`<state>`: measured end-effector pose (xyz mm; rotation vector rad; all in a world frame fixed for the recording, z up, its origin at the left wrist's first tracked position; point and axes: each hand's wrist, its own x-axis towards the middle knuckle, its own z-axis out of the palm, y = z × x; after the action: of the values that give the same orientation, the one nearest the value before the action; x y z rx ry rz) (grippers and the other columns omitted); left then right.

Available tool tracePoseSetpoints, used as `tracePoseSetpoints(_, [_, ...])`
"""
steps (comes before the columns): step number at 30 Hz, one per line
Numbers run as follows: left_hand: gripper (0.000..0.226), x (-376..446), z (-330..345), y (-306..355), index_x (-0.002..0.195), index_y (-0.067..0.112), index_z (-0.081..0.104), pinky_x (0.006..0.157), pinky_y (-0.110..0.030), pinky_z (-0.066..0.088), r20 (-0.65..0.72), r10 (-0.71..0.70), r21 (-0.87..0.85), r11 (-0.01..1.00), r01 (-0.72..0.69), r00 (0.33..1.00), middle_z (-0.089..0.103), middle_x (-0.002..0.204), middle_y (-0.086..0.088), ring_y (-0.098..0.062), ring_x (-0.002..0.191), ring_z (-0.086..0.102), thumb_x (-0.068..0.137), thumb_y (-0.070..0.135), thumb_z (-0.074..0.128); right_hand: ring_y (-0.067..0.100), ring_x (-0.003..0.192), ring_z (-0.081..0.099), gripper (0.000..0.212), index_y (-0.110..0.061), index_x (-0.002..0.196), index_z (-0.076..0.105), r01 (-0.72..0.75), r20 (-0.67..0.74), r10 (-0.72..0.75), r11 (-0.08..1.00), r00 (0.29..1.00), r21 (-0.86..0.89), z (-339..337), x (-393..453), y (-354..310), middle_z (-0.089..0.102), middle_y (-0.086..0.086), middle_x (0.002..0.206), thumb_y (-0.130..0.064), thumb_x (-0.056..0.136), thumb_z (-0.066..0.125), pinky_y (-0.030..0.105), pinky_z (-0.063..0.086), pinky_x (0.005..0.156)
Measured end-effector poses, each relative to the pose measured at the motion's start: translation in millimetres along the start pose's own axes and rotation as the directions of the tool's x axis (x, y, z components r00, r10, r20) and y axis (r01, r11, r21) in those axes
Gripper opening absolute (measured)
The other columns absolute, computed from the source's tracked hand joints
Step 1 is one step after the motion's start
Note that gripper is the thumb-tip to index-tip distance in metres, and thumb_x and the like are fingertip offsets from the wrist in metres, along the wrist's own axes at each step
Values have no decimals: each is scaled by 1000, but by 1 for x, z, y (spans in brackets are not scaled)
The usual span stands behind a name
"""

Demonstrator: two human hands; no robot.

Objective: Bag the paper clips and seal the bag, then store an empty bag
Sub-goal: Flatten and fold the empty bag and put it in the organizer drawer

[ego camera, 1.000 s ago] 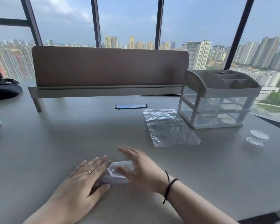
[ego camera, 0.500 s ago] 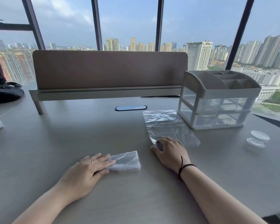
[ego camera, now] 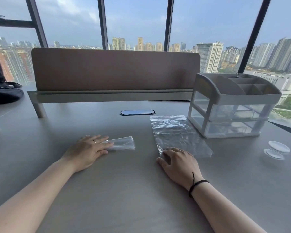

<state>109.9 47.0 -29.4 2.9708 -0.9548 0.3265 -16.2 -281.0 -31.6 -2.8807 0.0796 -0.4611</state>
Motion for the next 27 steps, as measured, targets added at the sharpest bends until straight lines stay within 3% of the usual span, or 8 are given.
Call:
tracePoseSetpoints(4, [78,-12,-5,9,140,33,52,101,-50,46,-26,-52,52,997,53,998,59,142,-2,-31,126,59,93,72,4,14,112,58,38,-27,102,66,-4,14,4,1000,1000,-12,-2,-3,-2,66,-13,116,-57,90,46,28,43,88])
tracePoseSetpoints(7, [68,-27,-11,38,142,27,50,108,-51,38,-101,-89,-2,996,90,991,57,144,-6,-31,128,56,94,67,22,15,111,59,37,-28,102,66,-11,16,11,999,1000,-34,-3,-6,-4,66,-13,116,-56,90,45,29,46,84])
tracePoseSetpoints(10, [57,-42,-17,78,136,24,55,111,-48,33,-230,-17,-45,999,7,973,59,141,-6,-30,126,56,93,57,40,16,112,59,35,-31,104,66,-17,25,18,999,1000,-30,-3,-5,-3,66,-13,116,-54,91,43,30,46,84])
tracePoseSetpoints(15, [45,-45,-19,145,120,25,68,108,-38,35,-270,78,-165,978,-126,960,64,132,-2,-25,120,59,90,54,50,16,125,53,40,-29,115,64,-14,50,13,1000,999,12,0,0,4,61,-13,131,-54,91,44,33,40,101])
tracePoseSetpoints(20, [48,-19,-13,192,127,30,63,106,-30,42,-175,-12,-350,935,-51,984,60,136,11,-13,125,55,88,55,47,13,135,44,58,-32,137,49,-6,6,6,992,1000,127,3,2,16,48,-8,148,-63,89,43,42,26,116])
tracePoseSetpoints(22, [44,-2,-8,204,128,29,61,105,-29,43,-179,-39,-402,915,-37,983,60,134,12,-12,124,54,90,50,53,16,126,53,53,-29,129,57,-93,-144,117,982,983,165,-1,3,33,59,-5,137,-62,89,46,41,30,112])
tracePoseSetpoints(24, [44,14,-3,212,130,29,59,104,-29,42,-181,-63,-405,914,-17,981,60,134,12,-12,125,53,91,48,54,25,119,56,52,-24,123,62,-302,-261,335,940,906,158,-9,4,62,64,3,126,-61,89,48,42,33,106])
tracePoseSetpoints(27, [45,32,2,220,132,29,57,106,-31,41,-176,-101,-386,922,26,979,59,136,10,-14,127,52,92,48,53,36,120,51,70,-12,117,66,-615,-177,616,786,768,65,-22,3,108,61,17,123,-70,84,42,45,35,103])
